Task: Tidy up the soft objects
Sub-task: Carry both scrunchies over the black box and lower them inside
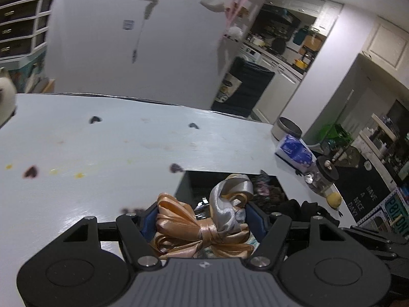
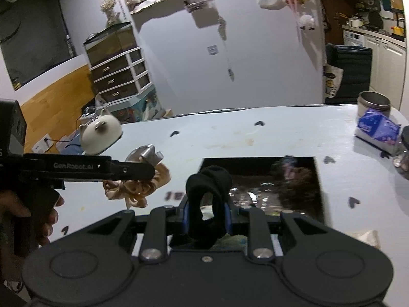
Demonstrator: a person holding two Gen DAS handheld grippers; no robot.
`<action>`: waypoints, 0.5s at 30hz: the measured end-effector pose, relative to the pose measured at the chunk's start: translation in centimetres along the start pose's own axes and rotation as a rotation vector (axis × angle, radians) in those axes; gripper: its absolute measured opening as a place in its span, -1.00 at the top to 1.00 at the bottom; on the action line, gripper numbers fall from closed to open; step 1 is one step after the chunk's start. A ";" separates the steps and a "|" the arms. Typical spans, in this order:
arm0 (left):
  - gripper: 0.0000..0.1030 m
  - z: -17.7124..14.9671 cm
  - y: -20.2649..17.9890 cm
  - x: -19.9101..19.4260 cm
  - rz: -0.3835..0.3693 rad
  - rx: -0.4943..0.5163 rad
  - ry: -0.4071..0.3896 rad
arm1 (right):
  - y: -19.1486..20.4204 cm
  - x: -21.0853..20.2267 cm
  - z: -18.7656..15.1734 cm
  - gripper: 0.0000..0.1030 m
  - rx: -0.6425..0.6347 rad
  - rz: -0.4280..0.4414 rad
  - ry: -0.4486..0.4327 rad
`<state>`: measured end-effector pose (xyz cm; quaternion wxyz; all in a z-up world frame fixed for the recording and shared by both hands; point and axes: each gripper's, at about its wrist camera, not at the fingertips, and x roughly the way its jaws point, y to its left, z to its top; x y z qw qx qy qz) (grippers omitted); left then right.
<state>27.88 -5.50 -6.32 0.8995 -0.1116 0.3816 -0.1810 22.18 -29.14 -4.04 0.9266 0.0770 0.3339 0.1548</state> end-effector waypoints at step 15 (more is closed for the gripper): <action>-0.35 2.7 -5.4 10.4 -0.212 0.555 0.160 | -5.9 1.2 1.9 0.48 0.102 -0.067 -0.005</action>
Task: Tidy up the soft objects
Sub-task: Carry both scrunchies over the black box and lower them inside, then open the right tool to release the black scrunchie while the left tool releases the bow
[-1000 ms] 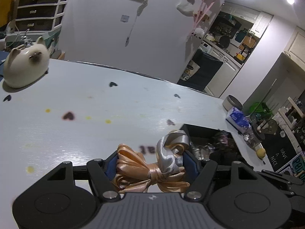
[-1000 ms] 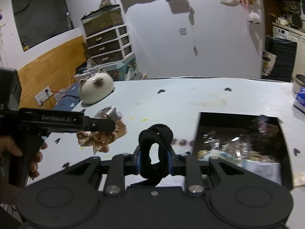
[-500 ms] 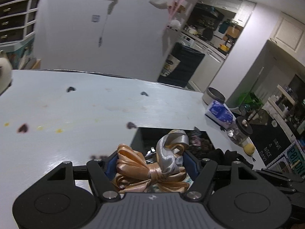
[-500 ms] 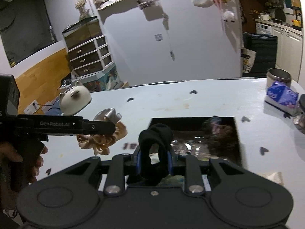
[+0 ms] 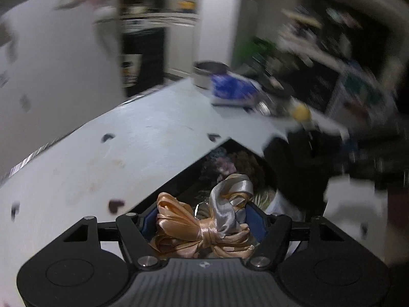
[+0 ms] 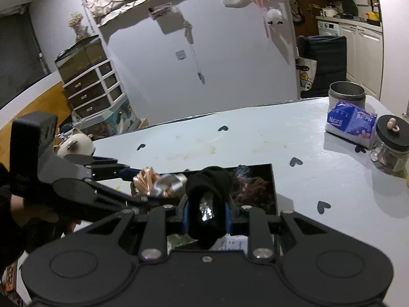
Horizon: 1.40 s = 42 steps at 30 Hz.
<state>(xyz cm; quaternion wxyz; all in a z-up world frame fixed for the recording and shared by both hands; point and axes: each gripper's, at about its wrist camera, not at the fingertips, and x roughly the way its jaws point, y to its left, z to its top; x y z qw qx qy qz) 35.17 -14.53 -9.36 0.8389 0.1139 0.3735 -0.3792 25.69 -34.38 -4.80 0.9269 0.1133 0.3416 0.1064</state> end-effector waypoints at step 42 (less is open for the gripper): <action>-0.99 -1.2 2.3 0.5 -0.192 -0.051 0.060 | -0.7 13.4 1.2 0.88 0.014 0.067 0.257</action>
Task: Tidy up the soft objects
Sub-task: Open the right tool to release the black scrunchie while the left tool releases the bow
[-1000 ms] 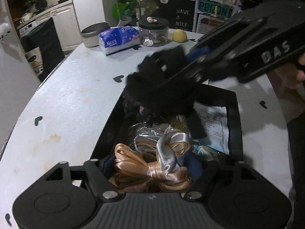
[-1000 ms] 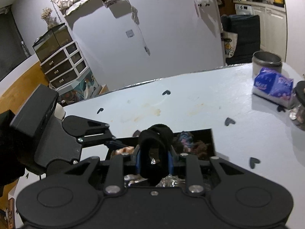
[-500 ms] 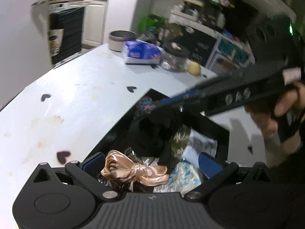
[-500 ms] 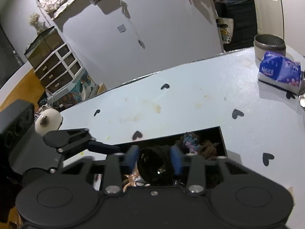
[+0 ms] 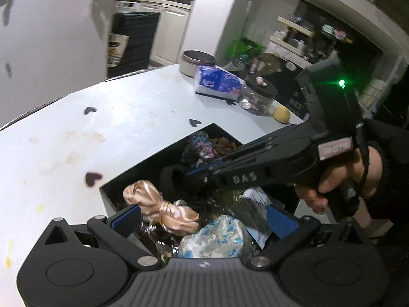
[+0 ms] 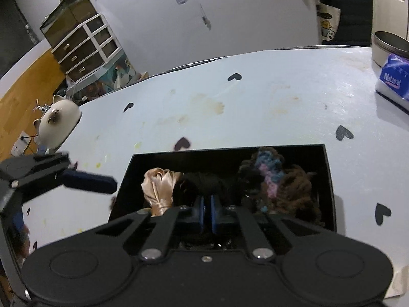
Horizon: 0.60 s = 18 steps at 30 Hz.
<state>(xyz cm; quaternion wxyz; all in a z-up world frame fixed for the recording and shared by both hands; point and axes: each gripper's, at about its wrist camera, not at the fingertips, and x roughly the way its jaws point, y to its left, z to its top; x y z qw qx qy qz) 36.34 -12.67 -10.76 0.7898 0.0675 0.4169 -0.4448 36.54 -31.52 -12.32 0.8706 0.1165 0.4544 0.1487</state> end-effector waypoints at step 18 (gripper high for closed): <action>-1.00 -1.8 -5.9 -5.1 0.220 -0.222 -0.184 | 0.1 -13.0 -1.0 -0.06 -0.089 0.067 -0.202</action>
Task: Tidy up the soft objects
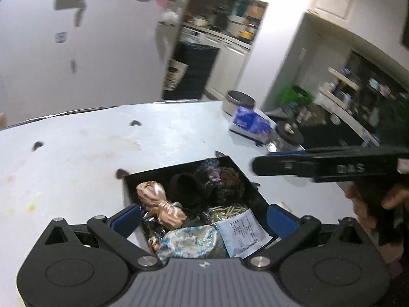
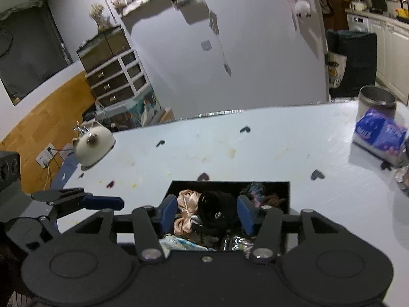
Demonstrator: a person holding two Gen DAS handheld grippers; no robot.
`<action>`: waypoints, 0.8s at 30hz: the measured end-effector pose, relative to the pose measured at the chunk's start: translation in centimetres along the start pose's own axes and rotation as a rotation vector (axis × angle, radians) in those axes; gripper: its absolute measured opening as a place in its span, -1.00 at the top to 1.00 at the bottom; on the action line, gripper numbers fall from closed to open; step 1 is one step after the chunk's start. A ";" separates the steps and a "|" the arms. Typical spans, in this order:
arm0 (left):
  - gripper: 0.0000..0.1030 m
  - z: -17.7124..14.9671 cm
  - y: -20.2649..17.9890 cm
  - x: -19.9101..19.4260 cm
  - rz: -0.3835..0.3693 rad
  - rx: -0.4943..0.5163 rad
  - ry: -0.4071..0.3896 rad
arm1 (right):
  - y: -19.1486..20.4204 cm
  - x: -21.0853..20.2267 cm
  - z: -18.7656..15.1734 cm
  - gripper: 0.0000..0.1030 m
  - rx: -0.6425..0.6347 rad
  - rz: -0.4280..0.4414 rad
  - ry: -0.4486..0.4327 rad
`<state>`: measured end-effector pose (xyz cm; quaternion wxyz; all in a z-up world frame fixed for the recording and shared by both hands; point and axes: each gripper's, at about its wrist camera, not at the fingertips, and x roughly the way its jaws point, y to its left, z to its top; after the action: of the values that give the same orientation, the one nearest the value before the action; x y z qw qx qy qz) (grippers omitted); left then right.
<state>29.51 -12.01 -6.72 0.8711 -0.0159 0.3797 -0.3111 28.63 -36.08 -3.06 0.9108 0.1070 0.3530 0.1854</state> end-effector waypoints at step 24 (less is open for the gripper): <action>-1.00 -6.3 -6.7 -14.1 0.320 -0.188 -0.233 | 4.7 -13.3 -7.6 -0.47 -0.026 -0.102 -0.178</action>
<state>14.42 -8.32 -0.30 0.9421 -0.0725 0.3014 -0.1282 13.16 -36.84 0.90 0.9481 0.0934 0.2734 0.1331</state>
